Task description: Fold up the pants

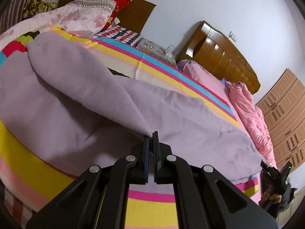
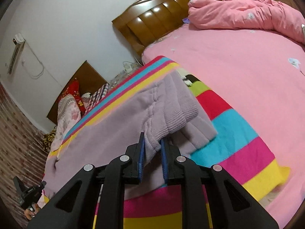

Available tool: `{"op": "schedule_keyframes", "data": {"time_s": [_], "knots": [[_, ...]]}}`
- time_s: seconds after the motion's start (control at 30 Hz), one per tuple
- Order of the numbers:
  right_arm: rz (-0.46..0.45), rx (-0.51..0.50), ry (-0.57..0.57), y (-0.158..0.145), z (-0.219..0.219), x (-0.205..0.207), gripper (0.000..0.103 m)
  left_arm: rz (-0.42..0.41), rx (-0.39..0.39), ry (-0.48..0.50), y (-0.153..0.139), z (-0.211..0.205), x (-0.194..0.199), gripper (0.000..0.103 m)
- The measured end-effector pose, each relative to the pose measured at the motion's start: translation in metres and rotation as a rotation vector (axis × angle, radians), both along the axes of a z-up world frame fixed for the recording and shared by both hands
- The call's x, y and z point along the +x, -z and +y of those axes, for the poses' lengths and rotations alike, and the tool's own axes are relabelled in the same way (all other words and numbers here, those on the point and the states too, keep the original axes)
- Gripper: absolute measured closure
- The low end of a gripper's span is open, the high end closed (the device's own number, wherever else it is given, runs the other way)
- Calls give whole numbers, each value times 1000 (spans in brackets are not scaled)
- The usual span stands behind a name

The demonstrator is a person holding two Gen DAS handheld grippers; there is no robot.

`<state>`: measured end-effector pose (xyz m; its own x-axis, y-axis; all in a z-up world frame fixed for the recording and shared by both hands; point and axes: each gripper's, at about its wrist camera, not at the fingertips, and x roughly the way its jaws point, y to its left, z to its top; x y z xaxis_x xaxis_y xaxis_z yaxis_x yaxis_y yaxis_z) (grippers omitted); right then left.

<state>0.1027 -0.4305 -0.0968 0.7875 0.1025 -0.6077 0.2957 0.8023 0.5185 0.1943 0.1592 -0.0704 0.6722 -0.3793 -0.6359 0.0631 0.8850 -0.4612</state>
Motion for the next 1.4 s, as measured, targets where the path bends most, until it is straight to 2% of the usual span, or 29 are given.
{"op": "schedule_keyframes", "data": {"time_s": [0.07,0.17,0.3,0.43,0.47,0.5,0.57,0.67,0.7,0.77,0.87,0.93,1.0,1.07,1.1,1.17,1.2,1.23,1.33,1.4], "knots": [[51,3,14,18,-4,2,90,57,-19,-4,17,2,0,101],[20,58,28,24,-9,-1,90,105,-8,-17,33,-1,-1,101],[34,35,46,19,-6,0,89,82,-12,-13,24,2,-5,100],[20,62,50,19,-4,-3,80,109,-22,-1,30,2,3,96],[18,61,49,19,-3,-3,80,125,-49,1,34,3,6,91],[17,57,49,20,-2,-4,80,132,-71,-1,36,4,9,78],[18,60,45,20,-4,-4,80,128,-127,-17,42,11,16,70],[17,73,48,20,-6,-2,80,125,-190,-10,47,16,26,72],[16,74,50,20,-7,-1,80,124,-204,-9,48,17,28,78],[15,71,53,20,-5,0,80,120,-212,-9,50,18,30,97],[16,74,55,19,-4,1,81,45,-175,-37,31,15,14,99],[15,99,34,19,-5,2,83,-49,-109,-43,-2,6,-8,99],[27,85,33,19,-6,4,85,-77,-89,-32,-17,2,-20,99],[30,61,33,19,-4,4,88,-26,-31,-29,-8,-4,-20,99],[26,61,34,20,-4,4,88,10,-9,-39,9,-2,-14,98],[24,65,38,21,-4,4,88,101,-56,-51,46,7,-3,98],[28,59,38,21,-3,3,88,80,-115,-57,53,14,-3,97],[34,48,40,18,-1,3,89,78,-123,-53,52,17,-3,97],[16,-17,33,4,9,-1,89,63,-65,-48,41,15,-3,97],[-1,-14,41,-3,10,-5,89,55,-38,-47,38,15,-8,97]]}}
